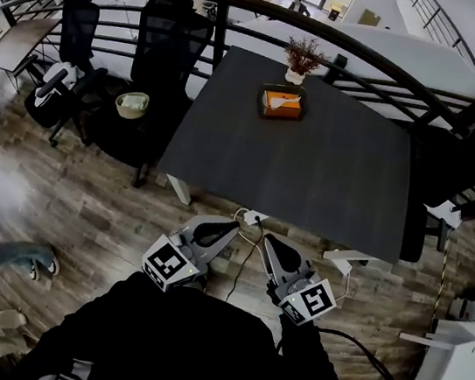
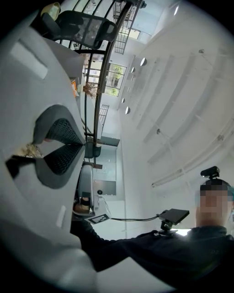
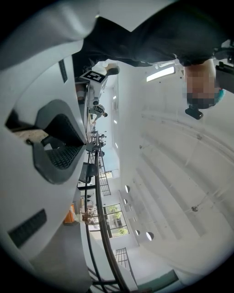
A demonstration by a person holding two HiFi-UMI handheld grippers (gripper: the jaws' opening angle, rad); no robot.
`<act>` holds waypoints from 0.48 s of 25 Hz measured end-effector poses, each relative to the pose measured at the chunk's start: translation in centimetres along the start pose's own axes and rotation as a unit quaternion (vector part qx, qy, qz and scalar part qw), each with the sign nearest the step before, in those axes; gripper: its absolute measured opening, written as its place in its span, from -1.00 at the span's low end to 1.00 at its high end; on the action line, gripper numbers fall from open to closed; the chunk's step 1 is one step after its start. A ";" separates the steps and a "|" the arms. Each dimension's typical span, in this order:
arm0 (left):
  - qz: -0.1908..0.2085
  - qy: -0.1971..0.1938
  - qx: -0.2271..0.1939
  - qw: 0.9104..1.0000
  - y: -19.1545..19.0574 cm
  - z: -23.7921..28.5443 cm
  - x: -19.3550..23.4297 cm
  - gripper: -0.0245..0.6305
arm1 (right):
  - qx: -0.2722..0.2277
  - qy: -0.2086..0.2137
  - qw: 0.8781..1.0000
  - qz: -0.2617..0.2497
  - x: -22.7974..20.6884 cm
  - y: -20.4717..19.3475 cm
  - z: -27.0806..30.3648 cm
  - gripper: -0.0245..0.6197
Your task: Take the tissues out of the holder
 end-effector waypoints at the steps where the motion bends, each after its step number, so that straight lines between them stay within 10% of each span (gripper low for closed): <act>1: -0.001 -0.003 0.002 1.000 0.2 0.2 0.9 -0.90 | 0.002 -0.003 1.000 0.003 -0.4 0.0 0.9 -0.92; 12: -0.014 -0.033 0.012 0.999 1.8 2.9 8.2 -0.90 | 0.016 -0.072 0.997 0.012 -6.7 -0.4 6.2 -0.92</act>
Point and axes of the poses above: the fingertips, and each gripper's own axes: z forward along the fingers, x to its left, y out of its top, the point moved 2 cm from there along -z, backward along the fingers, and after that the axes turned 8 degrees about -z, right-handed, at the moved point
